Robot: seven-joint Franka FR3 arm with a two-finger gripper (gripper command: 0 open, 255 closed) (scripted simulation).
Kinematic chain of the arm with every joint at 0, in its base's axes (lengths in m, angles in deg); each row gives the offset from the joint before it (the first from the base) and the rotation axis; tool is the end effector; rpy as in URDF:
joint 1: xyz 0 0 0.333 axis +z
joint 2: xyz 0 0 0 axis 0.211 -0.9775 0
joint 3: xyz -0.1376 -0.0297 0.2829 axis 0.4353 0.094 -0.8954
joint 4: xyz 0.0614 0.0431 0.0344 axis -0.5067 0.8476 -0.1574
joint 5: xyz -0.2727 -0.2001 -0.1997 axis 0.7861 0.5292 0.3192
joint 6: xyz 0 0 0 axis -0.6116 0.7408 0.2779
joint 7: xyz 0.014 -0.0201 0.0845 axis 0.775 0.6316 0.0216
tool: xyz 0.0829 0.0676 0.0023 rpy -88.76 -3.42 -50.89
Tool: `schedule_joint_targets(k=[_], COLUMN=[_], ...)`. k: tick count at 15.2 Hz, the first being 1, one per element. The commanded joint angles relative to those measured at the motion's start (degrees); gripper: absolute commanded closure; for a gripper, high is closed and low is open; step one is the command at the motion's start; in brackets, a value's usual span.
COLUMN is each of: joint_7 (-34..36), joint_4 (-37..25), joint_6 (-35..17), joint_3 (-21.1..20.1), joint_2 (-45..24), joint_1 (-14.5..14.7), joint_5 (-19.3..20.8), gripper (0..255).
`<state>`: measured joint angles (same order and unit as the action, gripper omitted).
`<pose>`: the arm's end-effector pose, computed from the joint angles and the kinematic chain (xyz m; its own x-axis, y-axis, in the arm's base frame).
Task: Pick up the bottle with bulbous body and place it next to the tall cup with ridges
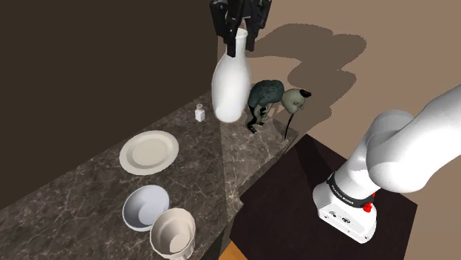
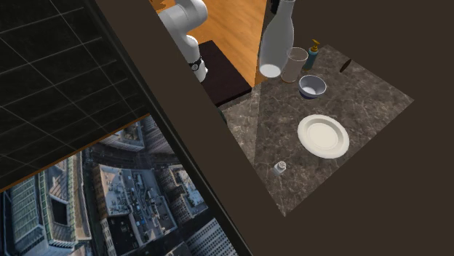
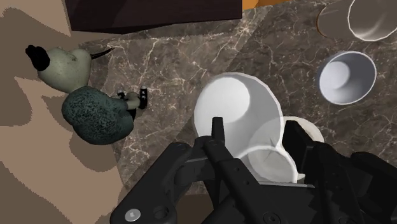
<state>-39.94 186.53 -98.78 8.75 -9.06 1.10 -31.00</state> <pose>0.3887 0.2110 0.6561 0.9921 -0.0956 -0.0816 -0.0934 -0.9951 0.0313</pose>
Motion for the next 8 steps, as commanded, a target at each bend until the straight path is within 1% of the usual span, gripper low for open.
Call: schedule_joint_targets(k=[1, 8], joint_7=[2.7, 12.4], joint_4=[0.1, -1.5], joint_6=[0.9, 3.1], joint_3=[-1.6, -7.8], joint_2=[1.1, 2.7], joint_1=[1.0, 4.2], joint_5=[-1.0, -4.2], gripper=[255, 255])
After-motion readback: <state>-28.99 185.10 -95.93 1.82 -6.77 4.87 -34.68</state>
